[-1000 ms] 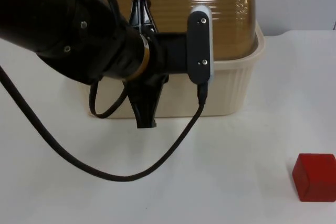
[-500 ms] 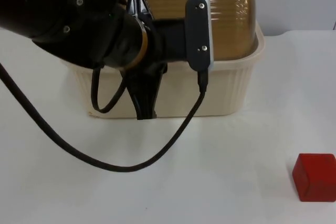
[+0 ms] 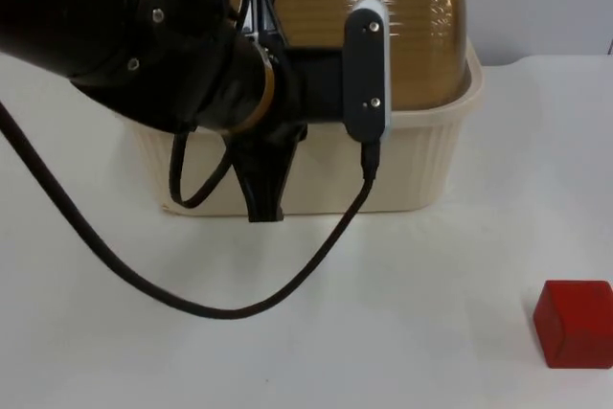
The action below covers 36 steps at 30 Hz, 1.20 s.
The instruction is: Open the box lid with the left hand, place the block into the box with the right hand, then close the box lid with the left hand.
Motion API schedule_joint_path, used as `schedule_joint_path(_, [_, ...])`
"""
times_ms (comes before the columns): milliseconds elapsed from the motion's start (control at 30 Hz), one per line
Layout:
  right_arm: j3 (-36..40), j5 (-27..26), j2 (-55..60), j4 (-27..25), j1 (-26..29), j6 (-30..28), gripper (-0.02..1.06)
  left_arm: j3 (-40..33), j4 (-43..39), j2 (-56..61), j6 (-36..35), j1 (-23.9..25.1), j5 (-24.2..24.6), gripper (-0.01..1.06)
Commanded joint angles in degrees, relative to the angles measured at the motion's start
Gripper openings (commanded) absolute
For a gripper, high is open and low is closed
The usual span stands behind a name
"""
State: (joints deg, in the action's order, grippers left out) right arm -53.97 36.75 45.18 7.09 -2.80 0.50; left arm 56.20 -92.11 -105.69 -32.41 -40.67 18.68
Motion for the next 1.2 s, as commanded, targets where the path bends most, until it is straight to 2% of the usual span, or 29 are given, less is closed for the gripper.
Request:
schedule_joint_path(0, [-0.2, -0.5, -0.1, 0.4, 0.3, -0.1, 1.04, 0.6, -0.4, -0.4, -0.9, 0.1, 0.8, 0.00])
schedule_joint_path(367, [-0.2, -0.5, -0.1, 0.4, 0.3, -0.1, 1.04, 3.8, -2.5, -0.5, -0.9, 0.1, 4.5, 0.00])
schedule_joint_path(500, [-0.2, -0.5, -0.1, 0.4, 0.3, -0.1, 1.04, 5.7, -7.0, -0.5, -0.9, 0.1, 6.6, 0.00])
schedule_joint_path(867, [-0.2, -0.7, -0.1, 0.4, 0.3, -0.1, 1.04, 15.2, -7.8, -2.1, -3.9, 7.5, -0.1, 0.00])
schedule_joint_path(1067, [-0.2, -0.8, -0.1, 0.4, 0.3, -0.1, 1.04, 16.4, -7.8, -2.2, -6.6, 7.9, -0.2, 0.00])
schedule_joint_path(1167, [-0.2, -0.8, -0.1, 0.5, 0.3, -0.1, 1.04, 17.1, -7.8, -2.2, -11.4, 8.2, 0.5, 0.00])
